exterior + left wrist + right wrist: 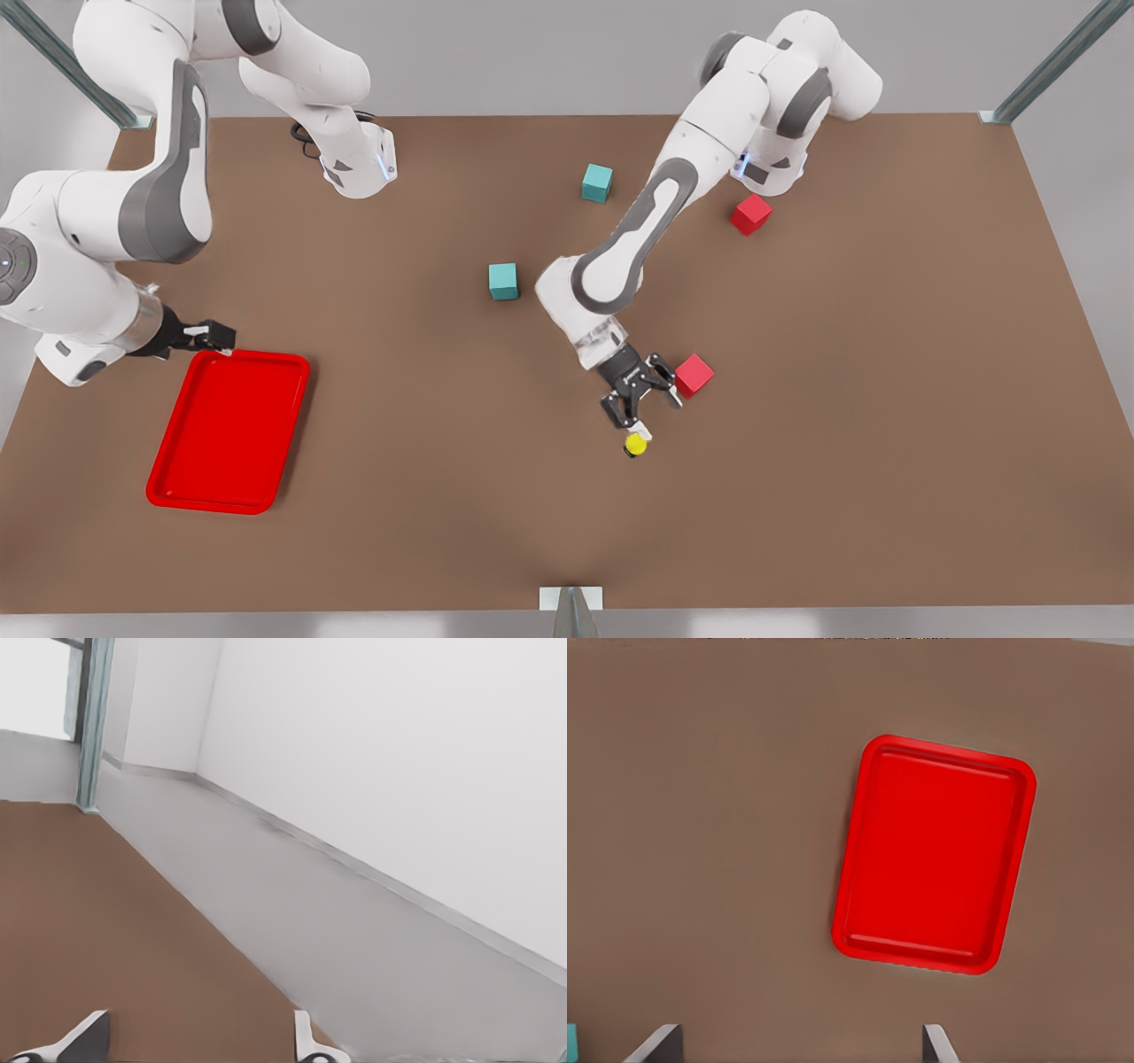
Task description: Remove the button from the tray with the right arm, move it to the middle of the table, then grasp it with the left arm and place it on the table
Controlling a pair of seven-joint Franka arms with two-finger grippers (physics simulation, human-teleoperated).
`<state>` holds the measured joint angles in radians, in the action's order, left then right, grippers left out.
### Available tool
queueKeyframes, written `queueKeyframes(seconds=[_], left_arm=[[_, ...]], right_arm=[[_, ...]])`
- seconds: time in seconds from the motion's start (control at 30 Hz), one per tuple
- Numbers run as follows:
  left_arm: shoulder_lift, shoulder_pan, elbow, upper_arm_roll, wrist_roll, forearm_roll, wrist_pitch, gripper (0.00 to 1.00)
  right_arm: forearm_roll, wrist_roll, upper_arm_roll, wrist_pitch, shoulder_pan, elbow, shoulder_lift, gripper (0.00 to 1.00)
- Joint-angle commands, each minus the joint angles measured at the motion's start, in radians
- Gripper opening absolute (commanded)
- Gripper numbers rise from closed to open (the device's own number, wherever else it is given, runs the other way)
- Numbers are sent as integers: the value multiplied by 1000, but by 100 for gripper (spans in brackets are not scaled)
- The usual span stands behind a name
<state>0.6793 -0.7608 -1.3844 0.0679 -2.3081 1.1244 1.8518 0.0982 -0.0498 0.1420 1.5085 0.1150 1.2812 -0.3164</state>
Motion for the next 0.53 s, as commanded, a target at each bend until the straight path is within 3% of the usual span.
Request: queueKeyframes(seconds=[0.0, 0.03, 0.07, 0.17, 0.27, 0.33, 0.37, 0.5], left_arm=[[-138, 78, 2, 9, 1886, -863, -196, 100], [-144, 135, 113, 73, 2072, -1187, -455, 100], [-144, 231, 195, 79, 2165, -1301, -627, 100], [-178, 469, 352, 88, 2319, -1290, -873, 100], [-380, 472, 323, 92, 2487, -1096, -815, 100], [-581, 453, -33, 70, 2494, -1011, -465, 100], [-584, 471, -58, 61, 2510, -1112, -450, 100], [-584, 468, -67, 58, 2555, -1123, -453, 100]], right_arm=[[-17, 2, 1, 47, 2, -2, -1, 100], [-14, 1, 2, 52, -2, -6, -3, 100], [-14, 1, 2, 53, 0, -10, -3, 100], [-11, 11, 1, 68, -2, -13, -3, 100], [-9, 11, 1, 90, -2, -13, -3, 100], [-9, 11, -1, 91, 0, -16, -3, 100], [-9, 11, -1, 91, 0, -17, -3, 100], [-6, 10, -1, 91, 0, -17, -3, 100]])
